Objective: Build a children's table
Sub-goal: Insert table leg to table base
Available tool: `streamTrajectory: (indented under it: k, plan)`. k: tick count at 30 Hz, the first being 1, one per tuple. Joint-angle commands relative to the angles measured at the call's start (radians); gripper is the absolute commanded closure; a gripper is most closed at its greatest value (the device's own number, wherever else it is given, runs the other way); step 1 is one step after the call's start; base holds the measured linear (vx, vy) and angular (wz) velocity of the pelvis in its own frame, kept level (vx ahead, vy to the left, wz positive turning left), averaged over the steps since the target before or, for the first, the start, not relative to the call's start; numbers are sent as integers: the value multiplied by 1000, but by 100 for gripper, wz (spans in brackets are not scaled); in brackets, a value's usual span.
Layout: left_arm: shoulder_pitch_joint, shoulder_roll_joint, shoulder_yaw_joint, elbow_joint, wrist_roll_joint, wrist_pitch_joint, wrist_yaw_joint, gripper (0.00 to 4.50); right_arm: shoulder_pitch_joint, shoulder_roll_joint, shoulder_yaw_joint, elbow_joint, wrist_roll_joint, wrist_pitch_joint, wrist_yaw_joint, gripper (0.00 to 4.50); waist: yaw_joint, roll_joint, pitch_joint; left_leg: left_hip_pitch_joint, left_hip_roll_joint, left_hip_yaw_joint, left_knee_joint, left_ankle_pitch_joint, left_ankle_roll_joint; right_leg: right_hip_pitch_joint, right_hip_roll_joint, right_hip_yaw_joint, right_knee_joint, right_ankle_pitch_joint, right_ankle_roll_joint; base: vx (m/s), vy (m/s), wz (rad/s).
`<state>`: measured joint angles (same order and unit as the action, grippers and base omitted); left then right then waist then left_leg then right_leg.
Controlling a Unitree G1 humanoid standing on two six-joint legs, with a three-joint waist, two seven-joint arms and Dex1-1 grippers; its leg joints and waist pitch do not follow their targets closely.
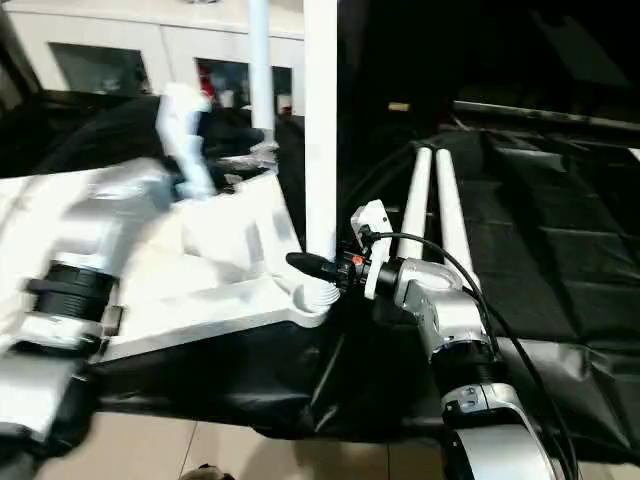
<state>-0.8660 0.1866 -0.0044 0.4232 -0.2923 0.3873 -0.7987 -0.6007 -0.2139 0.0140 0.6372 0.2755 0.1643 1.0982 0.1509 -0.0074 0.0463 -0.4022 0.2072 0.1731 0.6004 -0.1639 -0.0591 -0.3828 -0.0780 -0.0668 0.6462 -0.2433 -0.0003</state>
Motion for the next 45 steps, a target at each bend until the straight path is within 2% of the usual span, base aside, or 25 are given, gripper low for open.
streamTrajectory:
  k: [1, 5, 9, 10, 13, 14, 15, 16, 18, 19, 20, 22, 25, 26, 27, 29, 30, 32, 34, 35, 36, 37, 40, 42, 45]
  plan:
    - [-7, -19, -39, -69, -26, 28, -3, 162, -3, -4, 17, -17, -12, 7, 0, 257, 0, 3, -75, 29, 28, -4, -55, -50, 69, 49, -66, 38, -51, 257, -305, 0, 0, 0]
    - [-12, -65, -77, -110, -39, 44, 8, 162, -6, -7, 21, -10, -15, 5, -1, 257, -1, 0, -70, 29, 28, -6, -62, -110, 47, 52, -69, 40, -61, 152, -280, 0, 0, 0]
    - [-5, -74, -78, -131, -20, 57, 10, 162, -11, -6, 23, -8, -17, 3, -2, 257, -6, 5, -70, 29, 28, -8, -63, -107, 41, 50, -67, 40, -62, 152, -273, 0, 0, 0]
    - [-5, -71, -73, -130, -17, 59, 15, 162, -12, -6, 23, -8, -17, 3, -3, 257, -8, 3, -71, 29, 27, -7, -62, -107, 41, 51, -65, 40, -62, 159, -272, 0, 0, 0]
    - [-5, -51, -60, -122, -8, 52, 27, 162, -12, -7, 24, -12, -16, 2, -4, 257, -7, 4, -73, 29, 27, -8, -60, -83, 48, 51, -65, 39, -58, 193, -275, 0, 0, 0]
    - [-13, -9, -31, -94, -4, 27, 26, 162, -15, -14, 24, -17, -14, 6, 1, 257, -7, 2, -73, 29, 25, -8, -59, -79, 53, 51, -63, 39, -58, 202, -275, 0, 0, 0]
    - [-14, -6, -29, -92, -4, 26, 26, 162, -16, -14, 24, -17, -14, 7, 2, 257, -7, 3, -73, 30, 26, -8, -60, -81, 54, 50, -64, 38, -58, 197, -274, 0, 0, 0]
    - [-1, 58, -41, -78, 24, -32, -30, 162, -18, -22, 24, -23, -11, 14, 10, 257, -7, 0, -72, 28, 25, -8, -61, -83, 54, 52, -64, 38, -60, 188, -271, 0, 0, 0]
    - [44, 146, -98, -90, 59, -84, -161, 162, -16, -31, 30, -33, -8, 25, 24, 257, -11, 2, -71, 29, 26, -8, -65, -101, 44, 50, -63, 38, -62, 144, -252, 0, 0, 0]
    - [76, 193, -132, -104, 68, -88, -243, 162, -13, -36, 35, -39, -9, 30, 32, 257, -10, 5, -70, 30, 29, -10, -67, -102, 37, 49, -64, 37, -62, 120, -244, 0, 0, 0]
    - [104, 232, -160, -117, 70, -81, -312, 162, -11, -40, 41, -44, -11, 33, 40, 257, -13, 9, -68, 34, 29, -6, -68, -105, 27, 43, -60, 38, -62, 109, -243, 0, 0, 0]
    - [134, 267, -192, -112, 86, -78, -354, 162, -9, -42, 41, -46, -10, 35, 41, 257, -11, 11, -70, 37, 30, -4, -67, -104, 14, 39, -60, 39, -58, 122, -246, 0, 0, 0]
    - [181, 290, -240, -97, 108, -94, -394, 162, -9, -45, 39, -50, -9, 38, 40, 257, -3, 15, -70, 40, 33, -3, -71, -125, 1, 35, -62, 39, -57, 117, -252, 0, 0, 0]
    - [202, 289, -260, -84, 113, -108, -404, 162, -9, -47, 39, -53, -8, 40, 40, 257, 0, 13, -69, 38, 32, -3, -72, -138, -6, 37, -64, 39, -59, 108, -252, 0, 0, 0]
    - [207, 288, -265, -76, 114, -116, -404, 162, -9, -48, 39, -54, -8, 41, 40, 257, 0, 12, -69, 38, 31, -2, -73, -144, -10, 37, -64, 40, -59, 105, -251, 0, 0, 0]
    - [219, 285, -300, -30, 173, -196, -375, 162, -9, -51, 41, -58, -6, 46, 40, 257, -1, 8, -68, 36, 29, -3, -74, -157, -15, 40, -65, 42, -62, 91, -239, 0, 0, 0]
    - [219, 285, -300, -30, 173, -196, -375, 162, -9, -51, 41, -58, -6, 46, 40, 257, -2, 8, -68, 35, 29, -4, -75, -157, -14, 41, -66, 42, -62, 88, -234, 0, 0, 0]
    - [239, 264, -326, 51, 215, -246, -378, 162, -9, -54, 44, -60, -5, 48, 38, 257, -6, 9, -71, 32, 27, -5, -72, -136, -13, 44, -66, 42, -61, 111, -227, 0, 0, 0]
    - [243, 263, -336, 76, 228, -246, -382, 162, -8, -54, 44, -64, -6, 50, 36, 257, -8, 9, -73, 32, 27, -5, -70, -116, -6, 44, -65, 41, -57, 146, -228, 0, 0, 0]
    - [245, 267, -338, 76, 227, -231, -388, 162, -8, -54, 44, -65, -7, 49, 35, 257, -9, 12, -74, 33, 27, -5, -68, -108, -2, 42, -65, 40, -55, 165, -233, 0, 0, 0]
    - [246, 268, -339, 74, 226, -224, -390, 180, -8, -55, 43, -66, -7, 49, 35, 257, -10, 10, -74, 31, 26, -5, -68, -105, 0, 43, -64, 40, -54, 173, -237, 0, 0, 0]
    - [249, 276, -346, 70, 227, -201, -391, 190, -7, -55, 43, -67, -8, 49, 34, 257, -10, 13, -74, 33, 27, -5, -68, -106, 2, 42, -65, 39, -53, 178, -246, 0, 0, 0]
    - [254, 299, -361, 65, 248, -161, -368, 198, -5, -55, 46, -69, -9, 47, 30, 257, -11, 13, -72, 35, 28, -4, -70, -131, 3, 41, -65, 40, -57, 144, -254, 0, 0, 0]
    - [260, 300, -349, 61, 246, -140, -366, 230, -3, -55, 47, -73, -10, 49, 29, 257, -11, 16, -71, 35, 29, -5, -70, -136, 0, 41, -66, 40, -57, 131, -256, 0, 0, 0]
    - [274, 305, -325, 42, 244, -123, -356, 238, 1, -53, 49, -77, -11, 47, 26, 257, -12, 16, -72, 36, 30, -5, -71, -138, -5, 40, -65, 40, -57, 142, -263, 0, 0, 0]
